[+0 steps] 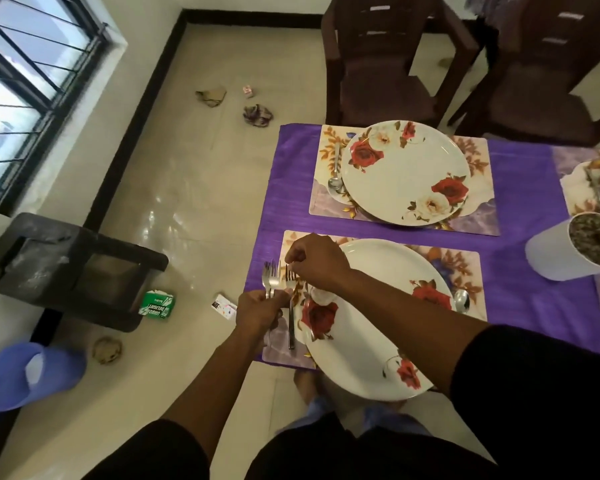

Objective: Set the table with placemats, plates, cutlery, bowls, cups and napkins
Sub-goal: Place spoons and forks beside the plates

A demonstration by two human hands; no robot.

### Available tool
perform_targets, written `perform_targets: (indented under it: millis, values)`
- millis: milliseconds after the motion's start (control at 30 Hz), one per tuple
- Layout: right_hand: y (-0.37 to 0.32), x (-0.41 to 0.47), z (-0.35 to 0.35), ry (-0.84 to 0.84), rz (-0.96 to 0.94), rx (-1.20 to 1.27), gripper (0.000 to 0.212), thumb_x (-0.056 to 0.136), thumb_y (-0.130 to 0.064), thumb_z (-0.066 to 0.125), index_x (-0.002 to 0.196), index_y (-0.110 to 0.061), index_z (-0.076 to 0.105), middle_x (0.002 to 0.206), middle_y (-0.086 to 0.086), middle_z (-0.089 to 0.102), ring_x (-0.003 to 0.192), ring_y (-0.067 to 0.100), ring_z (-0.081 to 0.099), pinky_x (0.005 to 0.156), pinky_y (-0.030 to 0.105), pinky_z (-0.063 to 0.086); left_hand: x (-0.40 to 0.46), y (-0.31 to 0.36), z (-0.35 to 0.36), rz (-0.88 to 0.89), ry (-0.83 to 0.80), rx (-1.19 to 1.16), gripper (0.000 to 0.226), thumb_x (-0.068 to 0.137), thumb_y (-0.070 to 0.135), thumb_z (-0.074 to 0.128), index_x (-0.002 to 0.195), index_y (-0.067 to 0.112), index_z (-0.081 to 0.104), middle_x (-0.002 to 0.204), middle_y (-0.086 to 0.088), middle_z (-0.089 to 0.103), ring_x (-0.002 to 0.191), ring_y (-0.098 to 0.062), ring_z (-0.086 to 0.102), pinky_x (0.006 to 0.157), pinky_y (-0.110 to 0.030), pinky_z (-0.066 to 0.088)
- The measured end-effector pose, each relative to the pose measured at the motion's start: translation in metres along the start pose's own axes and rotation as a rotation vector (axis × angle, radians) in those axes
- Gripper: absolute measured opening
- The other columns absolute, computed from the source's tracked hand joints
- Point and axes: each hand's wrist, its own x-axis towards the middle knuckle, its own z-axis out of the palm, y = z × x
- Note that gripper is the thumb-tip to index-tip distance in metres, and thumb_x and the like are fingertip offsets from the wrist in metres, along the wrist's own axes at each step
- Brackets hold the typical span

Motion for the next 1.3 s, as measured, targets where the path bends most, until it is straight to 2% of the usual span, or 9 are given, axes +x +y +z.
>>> perform_targets:
  millis: [100,200,333,600,833,967,1067,1167,1300]
  values:
    - [0.007,0.003,0.002,-0.022,0.027,-0.027,0.010,0.086,-0.020,0.078,0.095,-0.022,0.082,0.094,-0.006,0.076,0.081,0.009,0.067,0.078,0.031,0.059,0.004,-0.005,0.001,0.015,-0.027,0.025,0.024,0.085,0.029,0.085,0.085,0.006,0.077,0.070,-0.009,0.075,0.052,-0.018,0.062,0.052,-0.028,0.050]
    - [0.013,0.007,0.003,-0.022,0.067,-0.055,0.011,0.085,-0.024,0.080,0.095,-0.022,0.082,0.094,-0.006,0.076,0.081,0.010,0.067,0.078,0.030,0.059,0.009,-0.008,-0.003,0.018,0.017,0.053,0.026,0.089,0.032,0.081,0.084,0.007,0.076,0.073,-0.006,0.077,0.065,-0.024,0.074,0.062,-0.033,0.060]
    - [0.018,0.009,0.007,-0.015,0.091,-0.111,0.013,0.085,-0.026,0.080,0.097,-0.023,0.082,0.097,-0.006,0.076,0.084,0.012,0.068,0.080,0.033,0.060,0.012,-0.013,-0.009,0.009,0.033,-0.008,0.023,0.095,0.024,0.071,0.081,0.008,0.077,0.077,-0.012,0.077,0.069,-0.030,0.072,0.069,-0.038,0.060]
    - [0.025,0.009,0.023,0.025,0.073,-0.225,0.013,0.086,-0.026,0.076,0.098,-0.023,0.081,0.094,-0.007,0.074,0.084,0.015,0.067,0.084,0.037,0.061,0.019,-0.018,-0.017,-0.146,-0.031,-0.209,0.022,0.101,0.021,0.063,0.106,0.002,0.073,0.088,-0.014,0.076,0.068,-0.023,0.067,0.056,-0.026,0.052]
    - [0.031,0.008,0.032,0.054,0.088,-0.174,0.016,0.084,-0.031,0.079,0.098,-0.024,0.079,0.097,-0.008,0.071,0.082,0.013,0.063,0.085,0.033,0.060,0.022,-0.018,-0.025,-0.173,-0.160,-0.326,0.031,0.102,0.023,0.061,0.115,-0.004,0.068,0.079,-0.010,0.070,0.057,-0.014,0.063,0.052,-0.024,0.051]
    - [0.028,0.011,0.026,0.092,0.084,-0.081,0.019,0.091,-0.032,0.072,0.107,-0.023,0.077,0.109,-0.006,0.074,0.096,0.014,0.067,0.089,0.035,0.058,0.018,-0.010,-0.024,-0.157,-0.181,-0.320,0.028,0.105,0.021,0.057,0.112,-0.004,0.069,0.074,-0.010,0.069,0.056,-0.015,0.062,0.053,-0.023,0.053]
    - [0.023,0.010,0.011,0.072,0.081,0.164,0.015,0.092,-0.025,0.072,0.100,-0.015,0.080,0.102,0.000,0.077,0.092,0.015,0.070,0.086,0.035,0.059,0.012,0.003,-0.016,-0.103,-0.196,-0.283,0.029,0.107,0.020,0.054,0.109,-0.003,0.071,0.073,-0.011,0.069,0.058,-0.016,0.063,0.056,-0.025,0.052]
    - [0.018,0.003,-0.008,0.026,0.173,0.470,0.015,0.091,-0.028,0.075,0.094,-0.015,0.079,0.086,0.000,0.078,0.080,0.019,0.075,0.073,0.034,0.060,0.004,0.021,-0.001,-0.086,-0.295,-0.277,0.034,0.108,0.020,0.049,0.107,-0.005,0.071,0.073,-0.013,0.068,0.058,-0.016,0.063,0.053,-0.023,0.052]
    - [0.021,-0.008,-0.033,0.045,0.213,0.580,0.009,0.088,-0.025,0.079,0.094,-0.018,0.078,0.082,0.002,0.078,0.076,0.021,0.076,0.058,0.033,0.057,-0.008,0.044,0.020,-0.109,-0.469,-0.296,0.036,0.110,0.022,0.043,0.111,-0.004,0.067,0.072,-0.010,0.064,0.057,-0.016,0.060,0.054,-0.024,0.050]
